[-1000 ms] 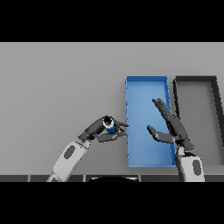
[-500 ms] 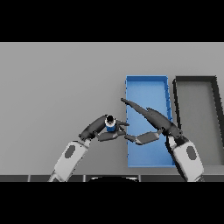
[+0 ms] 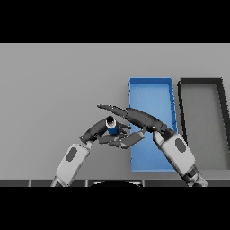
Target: Pick up the blue pipe and place it into the blue bin.
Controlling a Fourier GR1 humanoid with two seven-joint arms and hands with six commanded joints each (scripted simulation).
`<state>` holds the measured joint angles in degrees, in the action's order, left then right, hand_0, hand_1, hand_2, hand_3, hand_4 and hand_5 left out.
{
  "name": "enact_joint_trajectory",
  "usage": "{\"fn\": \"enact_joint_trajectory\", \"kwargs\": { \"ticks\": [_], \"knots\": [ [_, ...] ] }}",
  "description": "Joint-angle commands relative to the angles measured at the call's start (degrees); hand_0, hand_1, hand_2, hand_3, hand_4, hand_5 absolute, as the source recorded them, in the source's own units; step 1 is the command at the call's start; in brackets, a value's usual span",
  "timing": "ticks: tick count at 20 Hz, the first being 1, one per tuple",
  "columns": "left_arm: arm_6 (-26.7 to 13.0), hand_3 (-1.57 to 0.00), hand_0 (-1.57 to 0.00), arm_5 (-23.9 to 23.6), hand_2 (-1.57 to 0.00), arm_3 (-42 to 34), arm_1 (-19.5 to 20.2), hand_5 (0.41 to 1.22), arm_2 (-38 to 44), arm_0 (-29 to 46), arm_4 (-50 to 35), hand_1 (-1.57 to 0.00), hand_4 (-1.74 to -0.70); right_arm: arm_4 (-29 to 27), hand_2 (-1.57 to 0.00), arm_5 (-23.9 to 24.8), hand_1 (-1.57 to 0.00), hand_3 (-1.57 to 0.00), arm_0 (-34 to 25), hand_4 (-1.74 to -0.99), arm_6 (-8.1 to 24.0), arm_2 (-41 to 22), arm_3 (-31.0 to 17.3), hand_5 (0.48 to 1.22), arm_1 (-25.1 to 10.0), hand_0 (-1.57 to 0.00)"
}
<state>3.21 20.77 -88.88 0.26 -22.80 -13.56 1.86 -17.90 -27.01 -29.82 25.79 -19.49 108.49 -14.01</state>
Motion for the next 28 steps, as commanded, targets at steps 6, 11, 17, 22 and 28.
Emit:
{"fn": "enact_joint_trajectory", "kwargs": {
  "ticks": [6,11,17,22,28],
  "knots": [
    [-2.2,-1.57,-1.57,0.1,-1.57,-1.5,-0.6,1.221,0.6,1.0,3.0,-1.57,-1.46,0.8,-0.26,-2.3,-0.22,-0.13,-5.7,-1.233,0.9,-1.1,-6.3,0.487,2.7,-0.17],
    [-5.1,-1.57,-1.57,-0.2,-1.57,-1.4,-1.2,1.221,0.4,1.0,3.2,-1.57,-1.64,0.5,-1.04,-2.9,-1.02,-0.87,-6.1,-1.514,-0.4,-2.0,-8.0,0.55,4.6,-1.01],
    [-2.8,-1.46,-1.57,2.3,-1.57,-1.0,-2.4,1.221,1.8,0.7,-1.4,-1.57,-1.71,-0.5,-1.43,-0.9,-1.43,-1.3,-5.3,-1.665,-3.1,-3.9,-8.3,0.987,4.9,-1.43],
    [-1.1,-1.43,-1.57,2.5,-1.57,-1.8,-1.8,1.221,1.7,1.4,-0.8,-1.57,-1.73,-0.3,-1.53,0.6,-1.52,-1.48,-5.5,-1.716,-4.1,-5.3,-7.6,1.144,4.9,-1.52],
    [1.9,-0.93,-1.17,0.7,-1.03,-2.0,0.6,1.221,1.4,1.0,2.3,-1.07,-1.47,2.1,-1.56,2.7,-1.56,-1.55,-4.9,-1.734,-5.3,-5.2,-7.2,1.201,5.7,-1.56]
  ]
}}
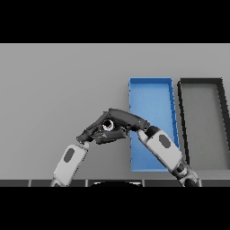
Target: Pick up the blue pipe and place it into the blue bin.
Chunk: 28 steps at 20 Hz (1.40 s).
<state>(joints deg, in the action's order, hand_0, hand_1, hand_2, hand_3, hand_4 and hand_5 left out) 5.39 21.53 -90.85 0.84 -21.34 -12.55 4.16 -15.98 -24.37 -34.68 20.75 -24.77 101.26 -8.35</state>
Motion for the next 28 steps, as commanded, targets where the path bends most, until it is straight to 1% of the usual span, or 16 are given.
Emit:
{"fn": "enact_joint_trajectory", "kwargs": {
  "ticks": [1,2,3,5,6,7,9,11,12,14,17,19,21,22,25,28],
  "knots": [
    [0.8,-0.75,-0.94,0.9,-0.83,0.5,0.5,1.221,-0.1,-0.2,0.2,-0.86,-1.37,0.2,-1.56,0.4,-1.56,-1.55,-0.2,-1.736,1.6,-0.3,0.3,1.205,0.6,-1.56],
    [0.9,-0.6,-0.75,1.6,-0.66,0.7,0.8,1.221,-0.2,-0.8,0.8,-0.69,-1.28,0.0,-1.56,1.0,-1.56,-1.56,-0.8,-1.737,3.9,-0.2,0.3,1.208,1.3,-1.56],
    [-0.3,-0.48,-0.6,2.7,-0.53,0.2,1.2,1.221,-0.4,-0.6,1.5,-0.55,-1.21,0.1,-1.56,0.9,-1.56,-1.56,-0.2,-1.738,3.7,-0.1,0.6,1.211,1.3,-1.56],
    [-4.3,-0.3,-0.38,2.8,-0.34,-0.4,0.9,1.029,0.0,-1.3,3.2,-0.35,-1.08,1.0,-1.57,1.3,-1.57,-1.56,0.3,-1.739,3.0,0.0,0.8,1.214,1.3,-1.57],
    [-4.7,-0.24,-0.31,2.8,-0.27,-0.3,1.1,0.938,0.1,-0.8,3.1,-0.28,-1.05,0.8,-1.57,1.8,-1.57,-1.56,0.3,-1.739,3.5,-0.3,1.9,1.216,1.4,-1.57],
    [-6.6,-0.19,-0.24,2.5,-0.22,-0.4,0.6,0.848,0.2,-0.9,2.9,-0.22,-1.02,1.4,-1.57,1.9,-1.57,-1.57,0.5,-1.74,2.5,-0.5,2.2,1.217,1.4,-1.57],
    [-7.7,-0.12,-0.16,2.2,-0.14,0.3,0.0,0.704,0.4,-0.8,2.4,-0.14,-0.98,2.1,-1.57,1.9,-1.57,-1.57,0.6,-1.74,2.4,-0.3,1.6,1.218,1.3,-1.57],
    [-9.5,-0.08,-0.1,2.7,-0.09,0.7,0.0,0.603,0.7,-0.1,1.4,-0.09,-0.97,2.3,-1.57,1.6,-1.57,-1.57,1.3,-1.74,1.9,-0.7,1.9,1.219,2.0,-1.57],
    [-9.2,-0.06,-0.08,2.4,-0.07,0.6,0.2,0.567,0.8,-0.1,1.8,-0.07,-0.97,2.0,-1.57,1.5,-1.57,-1.57,1.8,-1.741,1.4,-0.5,1.4,1.22,2.2,-1.57],
    [-7.9,-0.04,-0.05,2.0,-0.04,1.2,0.7,0.513,0.8,0.0,2.8,-0.05,-0.95,1.2,-1.57,1.8,-1.57,-1.57,1.7,-1.741,1.5,0.2,1.7,1.22,2.6,-1.57],
    [-8.1,-0.02,-0.03,0.8,-0.02,1.1,0.2,0.482,0.5,-0.3,3.4,-0.02,-0.92,-4.7,-1.57,2.3,-1.57,-1.57,-1.1,-1.741,6.7,3.9,0.7,1.221,4.1,-1.57],
    [-8.3,-0.01,-0.02,1.1,-0.01,1.2,0.5,0.47,0.1,-0.1,3.5,-0.01,-0.91,-9.4,-1.57,4.4,-1.57,-1.57,-3.2,-1.741,11.1,6.3,1.8,1.221,5.1,-1.57],
    [-9.3,-0.01,-0.01,1.3,-0.01,2.0,0.4,0.456,0.1,-0.2,3.5,-0.01,-0.91,-14.3,-1.57,5.9,-1.57,-1.57,-7.2,-1.741,12.9,9.1,3.0,1.221,4.7,-1.57],
    [-8.8,-0.01,-0.01,1.6,-0.01,1.8,0.6,0.45,0.1,-0.3,3.4,-0.01,-0.91,-16.7,-1.57,6.7,-1.57,-1.57,-9.9,-1.741,13.5,10.8,2.5,1.221,4.1,-1.57],
    [-10.0,0.0,0.0,1.8,0.0,1.3,0.3,0.437,0.0,0.1,2.9,0.0,-0.91,-21.9,-1.57,7.3,-1.57,-1.57,-18.8,-1.741,12.9,16.3,-1.5,1.221,1.9,-1.57],
    [-11.7,0.0,0.0,1.8,0.0,0.8,0.4,0.432,0.2,0.0,2.7,0.0,-0.9,-18.8,-1.57,12.2,-1.57,-1.57,-25.9,-1.741,10.3,21.9,-5.9,1.221,-2.0,-1.57]
  ]
}}
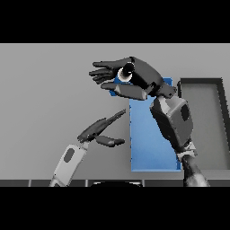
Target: Pick up the blue pipe and place it into the blue bin.
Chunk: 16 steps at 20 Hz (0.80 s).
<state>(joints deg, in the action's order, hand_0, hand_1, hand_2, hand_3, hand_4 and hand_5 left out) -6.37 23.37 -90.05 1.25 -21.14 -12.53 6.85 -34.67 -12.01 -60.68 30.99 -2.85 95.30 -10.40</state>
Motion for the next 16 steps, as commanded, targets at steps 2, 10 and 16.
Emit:
{"fn": "enact_joint_trajectory", "kwargs": {
  "ticks": [2,10,16],
  "knots": [
    [0.0,0.0,0.0,0.2,0.0,-0.6,0.8,0.428,0.3,-0.1,-0.1,0.0,-0.89,1.8,-1.57,0.4,-1.57,-1.57,-2.3,-1.741,0.1,2.8,-4.2,1.221,-3.0,-1.57],
    [1.1,0.0,0.0,-0.5,0.0,-0.4,1.3,0.415,-0.1,0.1,1.6,0.0,-0.87,8.5,-1.57,-0.4,-1.57,-1.57,3.6,-1.741,-1.8,9.0,-14.9,1.221,-9.6,-1.57],
    [1.0,0.0,0.0,0.1,0.0,-0.7,1.1,0.422,0.0,0.3,0.6,0.0,-0.87,10.1,-1.57,-0.1,-1.57,-1.57,17.1,-1.741,1.7,9.4,-10.7,1.221,-10.7,-1.57]
  ]
}}
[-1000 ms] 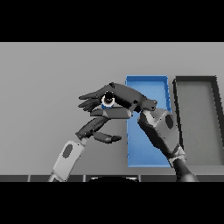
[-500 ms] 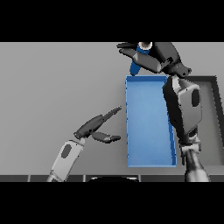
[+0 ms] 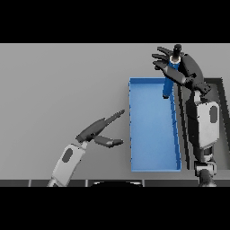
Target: Pick up the blue pipe and place it into the blue bin.
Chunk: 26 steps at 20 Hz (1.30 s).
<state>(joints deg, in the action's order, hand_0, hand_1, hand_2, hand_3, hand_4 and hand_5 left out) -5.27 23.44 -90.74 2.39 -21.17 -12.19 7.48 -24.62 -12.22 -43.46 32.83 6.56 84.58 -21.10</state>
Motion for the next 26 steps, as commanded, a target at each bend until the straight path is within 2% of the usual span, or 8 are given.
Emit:
{"fn": "enact_joint_trajectory", "kwargs": {
  "ticks": [1,3,9,10,14,19,22,26],
  "knots": [
    [0.3,0.0,0.0,0.2,0.0,-0.6,0.6,0.422,0.1,0.7,-0.3,0.0,-0.88,0.0,-1.57,1.0,-1.57,-1.57,2.8,-1.741,1.6,-0.1,1.9,1.221,0.1,-1.57],
    [0.1,0.0,0.0,0.3,0.0,-1.4,0.6,0.425,-0.2,1.7,-0.5,0.0,-0.88,0.9,-1.57,2.9,-1.57,-1.57,7.1,-1.741,2.1,-0.8,3.0,1.221,0.2,-1.57],
    [0.4,0.0,0.0,-0.4,0.0,-1.4,0.0,0.422,-1.1,2.7,0.3,0.0,-0.89,-2.6,-1.57,17.5,-1.57,-1.52,15.3,-1.741,2.1,-14.3,3.5,1.221,-9.2,-1.57],
    [0.5,0.0,0.0,-0.4,0.0,-1.4,0.3,0.42,-0.8,2.5,0.4,0.0,-0.89,-3.6,-1.57,20.1,-1.57,-1.26,16.1,-1.741,2.1,-16.9,4.1,1.221,-10.5,-1.57],
    [0.6,0.0,0.0,-0.6,0.0,-1.0,0.2,0.421,-1.1,2.6,0.9,0.0,-0.88,-6.9,-1.57,28.7,-1.55,-0.85,16.3,-1.741,1.7,-27.6,1.7,1.221,-17.4,-1.57],
    [-0.5,0.0,0.0,-0.3,0.0,-1.0,0.3,0.427,-0.7,1.5,0.3,0.0,-0.88,-17.3,-0.55,32.6,-0.55,-0.32,9.2,-1.337,1.7,-42.7,-2.2,1.221,-26.0,-0.6],
    [0.4,0.0,0.0,-0.2,0.0,-1.6,0.6,0.429,-0.7,2.1,0.0,0.0,-0.88,-22.3,-0.28,30.0,-0.28,-0.16,3.8,-1.175,2.1,-54.0,-3.7,1.084,-31.0,-0.31],
    [0.0,0.0,0.0,-0.2,0.0,-2.1,0.5,0.426,-1.2,2.9,0.1,0.0,-0.89,-24.1,-0.11,28.0,-0.11,-0.07,-0.2,-1.078,2.1,-61.2,-3.8,0.898,-33.2,-0.12]
  ]
}}
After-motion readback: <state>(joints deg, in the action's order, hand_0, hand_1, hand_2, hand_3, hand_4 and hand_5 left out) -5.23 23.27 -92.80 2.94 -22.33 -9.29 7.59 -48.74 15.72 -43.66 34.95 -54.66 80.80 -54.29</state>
